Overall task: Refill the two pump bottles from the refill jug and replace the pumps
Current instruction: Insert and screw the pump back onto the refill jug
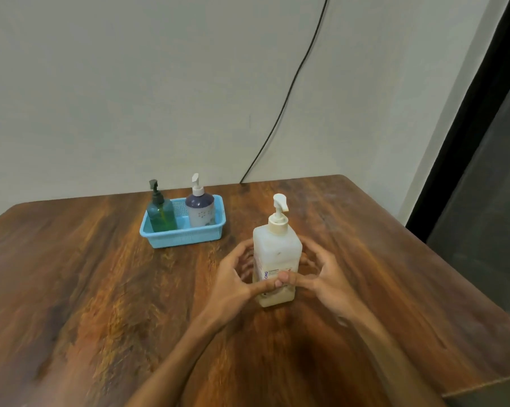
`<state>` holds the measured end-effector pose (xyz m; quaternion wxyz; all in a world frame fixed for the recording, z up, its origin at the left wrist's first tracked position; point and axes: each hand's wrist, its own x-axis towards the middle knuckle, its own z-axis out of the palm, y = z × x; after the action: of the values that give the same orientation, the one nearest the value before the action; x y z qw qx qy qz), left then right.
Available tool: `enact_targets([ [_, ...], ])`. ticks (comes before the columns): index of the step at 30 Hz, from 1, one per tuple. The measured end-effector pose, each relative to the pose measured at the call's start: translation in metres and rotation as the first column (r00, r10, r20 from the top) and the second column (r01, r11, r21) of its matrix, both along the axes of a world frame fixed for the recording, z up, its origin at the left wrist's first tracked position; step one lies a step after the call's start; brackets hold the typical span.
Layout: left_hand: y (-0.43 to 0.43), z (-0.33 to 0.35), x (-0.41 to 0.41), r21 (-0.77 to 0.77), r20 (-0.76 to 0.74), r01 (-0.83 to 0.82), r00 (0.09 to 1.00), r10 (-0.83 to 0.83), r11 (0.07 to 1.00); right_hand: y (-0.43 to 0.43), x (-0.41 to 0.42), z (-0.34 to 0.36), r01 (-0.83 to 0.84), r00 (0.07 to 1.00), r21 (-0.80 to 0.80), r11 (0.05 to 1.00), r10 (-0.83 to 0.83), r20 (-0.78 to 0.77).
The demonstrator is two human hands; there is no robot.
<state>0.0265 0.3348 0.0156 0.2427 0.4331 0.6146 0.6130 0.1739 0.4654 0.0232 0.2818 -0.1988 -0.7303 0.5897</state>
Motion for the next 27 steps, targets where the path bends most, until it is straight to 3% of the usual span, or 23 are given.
enact_targets([
  [14, 0.120, 0.173, -0.034, -0.130, 0.140, 0.107, 0.986, -0.089, 0.986, 0.094, -0.030, 0.181, 0.095, 0.992, -0.118, 0.988, -0.084, 0.097],
  [19, 0.196, 0.172, -0.033, -0.206, 0.118, 0.151, 0.985, -0.129, 0.967, 0.168, -0.027, 0.180, 0.150, 0.979, -0.142, 0.978, -0.126, 0.163],
  [27, 0.342, 0.125, -0.040, -0.257, 0.038, 0.057, 0.998, -0.049, 0.965, 0.314, -0.039, 0.140, 0.144, 0.970, -0.091, 0.985, -0.123, 0.210],
])
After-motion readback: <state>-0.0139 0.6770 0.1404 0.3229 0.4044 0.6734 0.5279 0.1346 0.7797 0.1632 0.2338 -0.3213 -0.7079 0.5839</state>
